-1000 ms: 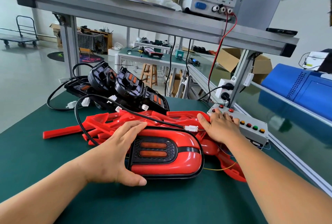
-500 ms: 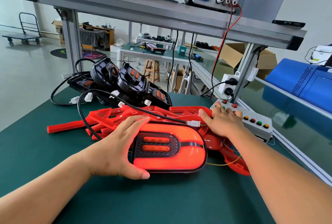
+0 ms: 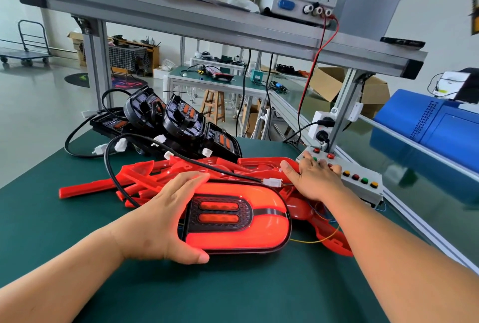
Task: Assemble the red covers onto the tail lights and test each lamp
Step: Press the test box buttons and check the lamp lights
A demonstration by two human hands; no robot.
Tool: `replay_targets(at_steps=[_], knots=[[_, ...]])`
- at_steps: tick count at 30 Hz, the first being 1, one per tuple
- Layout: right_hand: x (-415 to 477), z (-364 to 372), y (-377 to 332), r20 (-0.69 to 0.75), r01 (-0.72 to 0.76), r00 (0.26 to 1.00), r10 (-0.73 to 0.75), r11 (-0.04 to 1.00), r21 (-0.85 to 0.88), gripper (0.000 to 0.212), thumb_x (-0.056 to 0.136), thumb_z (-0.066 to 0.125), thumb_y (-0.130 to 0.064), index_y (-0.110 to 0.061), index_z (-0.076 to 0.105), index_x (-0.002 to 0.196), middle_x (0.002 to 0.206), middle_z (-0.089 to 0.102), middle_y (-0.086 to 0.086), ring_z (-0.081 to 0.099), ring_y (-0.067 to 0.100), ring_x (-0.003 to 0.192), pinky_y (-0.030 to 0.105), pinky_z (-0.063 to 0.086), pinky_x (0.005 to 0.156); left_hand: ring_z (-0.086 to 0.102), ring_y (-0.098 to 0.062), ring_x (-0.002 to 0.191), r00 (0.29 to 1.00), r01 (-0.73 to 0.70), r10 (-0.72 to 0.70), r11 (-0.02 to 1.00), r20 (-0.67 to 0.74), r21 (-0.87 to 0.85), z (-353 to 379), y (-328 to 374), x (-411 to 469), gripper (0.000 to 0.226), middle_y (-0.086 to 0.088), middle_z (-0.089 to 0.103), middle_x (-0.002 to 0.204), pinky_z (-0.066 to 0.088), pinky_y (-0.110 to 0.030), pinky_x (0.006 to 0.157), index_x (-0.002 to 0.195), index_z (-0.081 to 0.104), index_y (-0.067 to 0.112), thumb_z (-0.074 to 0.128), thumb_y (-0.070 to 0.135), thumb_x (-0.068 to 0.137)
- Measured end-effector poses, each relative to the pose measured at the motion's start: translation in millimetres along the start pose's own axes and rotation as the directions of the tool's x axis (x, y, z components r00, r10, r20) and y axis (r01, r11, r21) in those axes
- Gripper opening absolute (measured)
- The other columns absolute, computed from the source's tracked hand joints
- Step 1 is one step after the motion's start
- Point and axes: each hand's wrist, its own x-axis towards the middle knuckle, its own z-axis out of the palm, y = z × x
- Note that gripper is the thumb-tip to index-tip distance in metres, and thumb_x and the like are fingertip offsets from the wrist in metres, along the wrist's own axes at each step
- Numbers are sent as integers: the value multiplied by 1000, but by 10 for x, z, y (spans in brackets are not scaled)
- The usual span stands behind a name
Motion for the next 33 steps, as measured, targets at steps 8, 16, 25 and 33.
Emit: replay_targets(at_steps=[8,16,25,33], knots=[[-248,-77,196,-28,-146,989,148,988,52,127,57,-19,-86,-15,20,154,164,-1,12,1,33,150,55,10,114,-1,17,135,1000,2,-1,1000,26,-21,-11,-2,3,124,40,-11,141,11,-6,106,134,-17,59,69,81,48],[-374,-40,401,30,-177,984,177,984,-23,121,61,-15,-88,-18,16,155,164,-11,2,1,37,150,58,11,114,2,13,138,1000,5,-5,1000,14,-25,0,-10,-11,123,41,-10,142,15,-12,109,131,-17,63,69,82,46],[-346,-7,479,25,-201,979,204,976,-83,129,52,-21,-91,-22,26,150,165,-10,-2,23,35,143,53,22,100,0,16,137,1000,-2,2,1000,4,-19,-7,6,6,126,38,-7,144,10,-7,108,138,-13,55,70,80,47],[-330,2,461,16,-196,980,199,974,-112,124,57,-17,-90,-21,20,153,163,-14,-6,29,38,140,48,24,94,-1,10,141,1000,-6,6,1000,-21,-2,-1,-6,11,133,29,2,147,2,-4,109,151,0,35,70,79,46]])
